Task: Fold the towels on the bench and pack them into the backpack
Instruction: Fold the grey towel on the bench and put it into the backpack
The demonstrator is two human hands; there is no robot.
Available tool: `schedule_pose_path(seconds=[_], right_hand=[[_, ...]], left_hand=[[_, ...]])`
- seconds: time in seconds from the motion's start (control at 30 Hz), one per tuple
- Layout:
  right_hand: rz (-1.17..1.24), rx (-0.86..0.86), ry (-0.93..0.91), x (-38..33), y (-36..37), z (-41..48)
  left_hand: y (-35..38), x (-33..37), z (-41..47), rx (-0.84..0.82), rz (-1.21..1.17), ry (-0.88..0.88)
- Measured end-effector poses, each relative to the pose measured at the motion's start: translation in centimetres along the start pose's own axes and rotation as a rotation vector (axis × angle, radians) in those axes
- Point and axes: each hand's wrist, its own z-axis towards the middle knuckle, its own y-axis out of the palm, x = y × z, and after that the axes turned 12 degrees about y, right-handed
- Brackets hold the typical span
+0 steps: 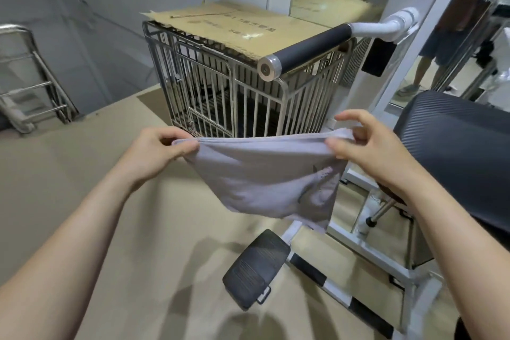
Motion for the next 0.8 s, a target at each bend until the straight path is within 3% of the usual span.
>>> schedule_pose_path(seconds=[0.07,0.17,0.23,0.33,0.43,0.5,0.6,0.7,0.8], right_hand=[[-0.234,-0.004,-0.016,-0.2,-0.6,-0.8],[-0.192,-0.024,-0.003,-0.4,-1.9,-2.0],[-0.060,-0.106,0.029,-0.3,-3.6,-3.2],[0.329,-0.237,0.035,0.9,-7.7,-5.6],[0.536,-0.301,-0.028,2.1,-11.8,-8.4],[0.648,-0.249,-0.040,2.9,-14.4,-10.3],[0.787,-0.083,-0.005,4.4,-18.3,-12.0],[0.687,0.158,0.092,6.6,-22.0,-11.6],[0.430,0.422,0.222,9.8,-25.1,-9.1]], left_hand=[[-0.5,0.9,0.0,0.062,-0.125,-0.011],[-0.1,2.8,0.4,-0.002,-0.167,0.047],[0.5,4.4,0.6,-0.076,-0.235,0.029],[1.1,7.3,0.7,-0.225,-0.430,0.011],[2.5,10.2,1.0,-0.474,-0.543,0.063],[4.5,12.6,1.7,-0.574,-0.514,0.117],[9.1,16.9,3.3,-0.565,-0.527,0.182],[14.7,20.1,6.3,-0.410,-0.316,0.338],[20.5,22.0,9.8,-0.208,-0.044,0.482]])
